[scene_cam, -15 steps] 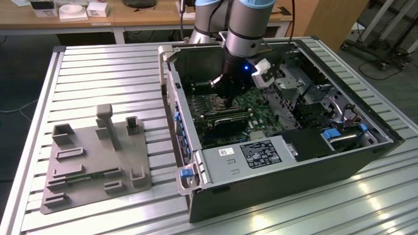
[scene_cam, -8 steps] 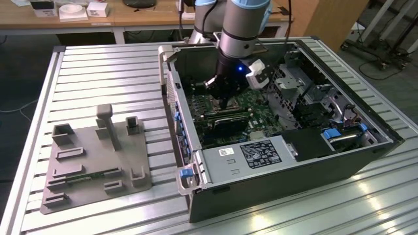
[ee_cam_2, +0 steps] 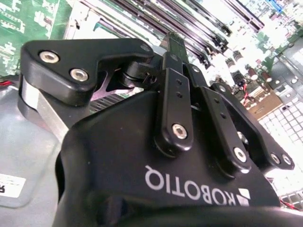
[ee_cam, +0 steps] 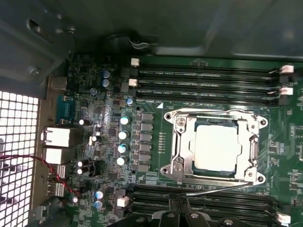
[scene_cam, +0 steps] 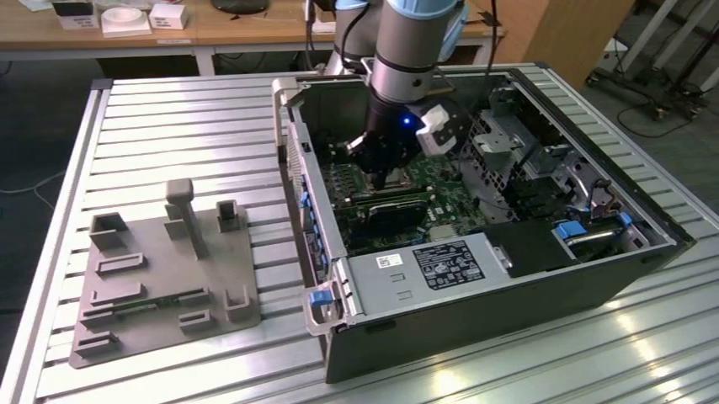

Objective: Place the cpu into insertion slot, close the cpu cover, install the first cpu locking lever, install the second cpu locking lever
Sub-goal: 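Install the second cpu locking lever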

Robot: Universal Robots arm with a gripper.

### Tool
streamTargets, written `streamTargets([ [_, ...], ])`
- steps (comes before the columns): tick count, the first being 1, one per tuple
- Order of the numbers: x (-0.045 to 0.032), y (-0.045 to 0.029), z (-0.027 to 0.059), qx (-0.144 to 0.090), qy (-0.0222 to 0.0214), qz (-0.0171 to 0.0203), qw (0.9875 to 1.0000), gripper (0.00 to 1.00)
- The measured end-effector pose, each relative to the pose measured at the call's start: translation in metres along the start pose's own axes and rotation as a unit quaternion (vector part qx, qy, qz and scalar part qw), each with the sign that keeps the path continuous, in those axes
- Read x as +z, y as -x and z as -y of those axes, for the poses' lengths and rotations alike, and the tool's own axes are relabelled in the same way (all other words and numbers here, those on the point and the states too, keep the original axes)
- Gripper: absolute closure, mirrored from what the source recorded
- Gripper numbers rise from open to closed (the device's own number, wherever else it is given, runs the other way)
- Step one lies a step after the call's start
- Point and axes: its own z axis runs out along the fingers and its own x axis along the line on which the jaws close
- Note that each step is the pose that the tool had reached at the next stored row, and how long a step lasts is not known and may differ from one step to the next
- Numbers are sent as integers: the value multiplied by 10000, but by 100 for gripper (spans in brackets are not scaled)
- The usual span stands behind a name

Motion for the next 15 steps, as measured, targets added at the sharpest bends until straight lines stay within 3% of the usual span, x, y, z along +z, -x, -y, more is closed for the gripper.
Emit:
streamTargets([
  [6,69,-2,2,1,2,-41,10000,90],
  [15,95,-18,-1,0,36,-42,10000,90],
])
